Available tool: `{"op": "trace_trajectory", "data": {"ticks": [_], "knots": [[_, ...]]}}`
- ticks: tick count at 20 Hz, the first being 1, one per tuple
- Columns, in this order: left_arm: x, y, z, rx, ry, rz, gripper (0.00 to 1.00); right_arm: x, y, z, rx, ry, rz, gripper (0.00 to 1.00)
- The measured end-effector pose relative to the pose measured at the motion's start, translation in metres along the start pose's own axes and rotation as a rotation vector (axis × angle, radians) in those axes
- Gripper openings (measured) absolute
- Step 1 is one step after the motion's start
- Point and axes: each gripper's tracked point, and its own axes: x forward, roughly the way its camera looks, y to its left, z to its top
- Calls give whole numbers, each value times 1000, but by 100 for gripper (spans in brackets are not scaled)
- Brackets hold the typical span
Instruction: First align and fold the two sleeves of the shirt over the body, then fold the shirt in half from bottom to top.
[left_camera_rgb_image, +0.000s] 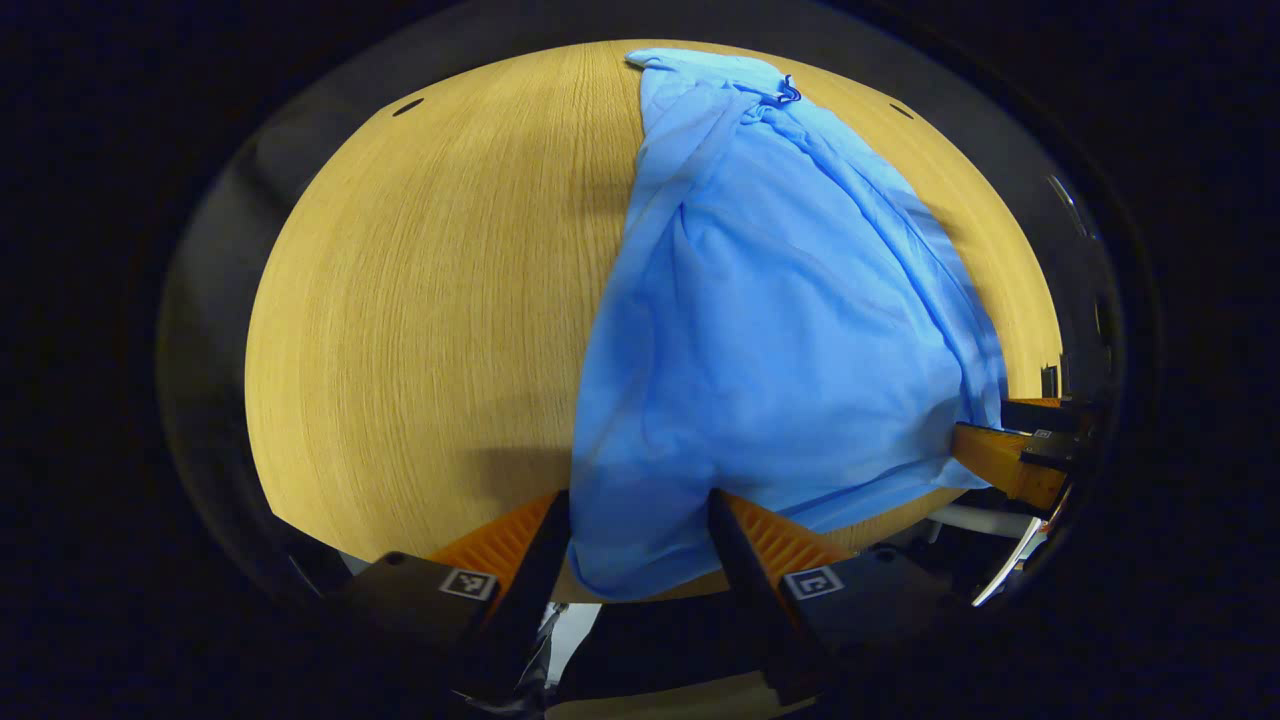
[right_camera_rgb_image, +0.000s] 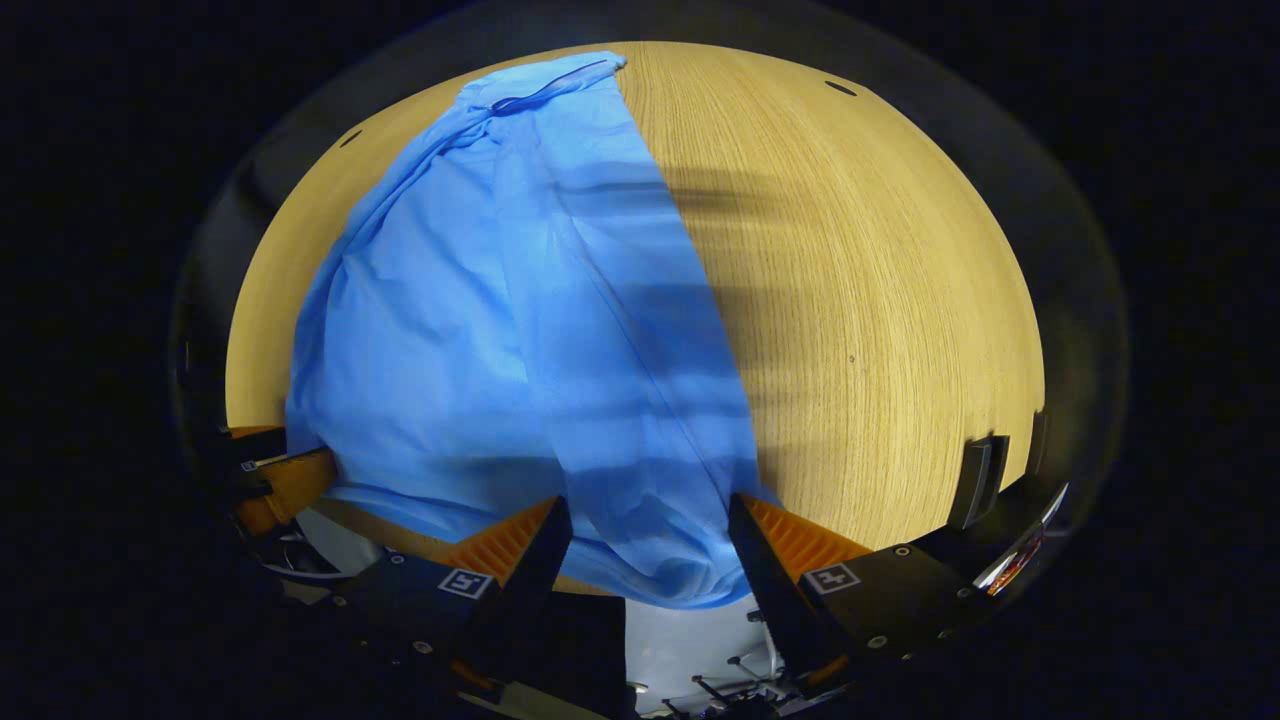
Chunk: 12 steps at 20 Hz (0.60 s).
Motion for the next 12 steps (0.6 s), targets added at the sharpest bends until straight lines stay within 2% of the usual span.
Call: {"op": "trace_trajectory", "data": {"ticks": [1, 2, 3, 4, 5, 6, 7, 12], "knots": [[0, -2, 2, -8, -6, -3, 71, 2, 1, 0, -9, 7, 3, 80], [0, -4, 3, -13, -11, -7, 53, -1, 2, -1, -27, 13, 7, 75], [-1, -8, 4, -14, -23, -16, 36, 0, 3, -2, -39, 16, 11, 56], [1, -10, 8, -23, -40, -22, 29, 0, 6, -1, -30, 10, 20, 42], [0, -12, 8, -11, -50, -28, 12, 1, 7, 0, -6, 4, 26, 18], [1, -13, 11, -6, -80, -34, 12, 1, 9, 0, 3, -1, 31, 8], [2, -14, 10, -7, -69, -41, 4, -3, 9, 3, 0, -5, 38, 1], [1, -13, 14, -27, -41, -65, 4, -4, 16, 2, 53, 28, 105, 0]]}}
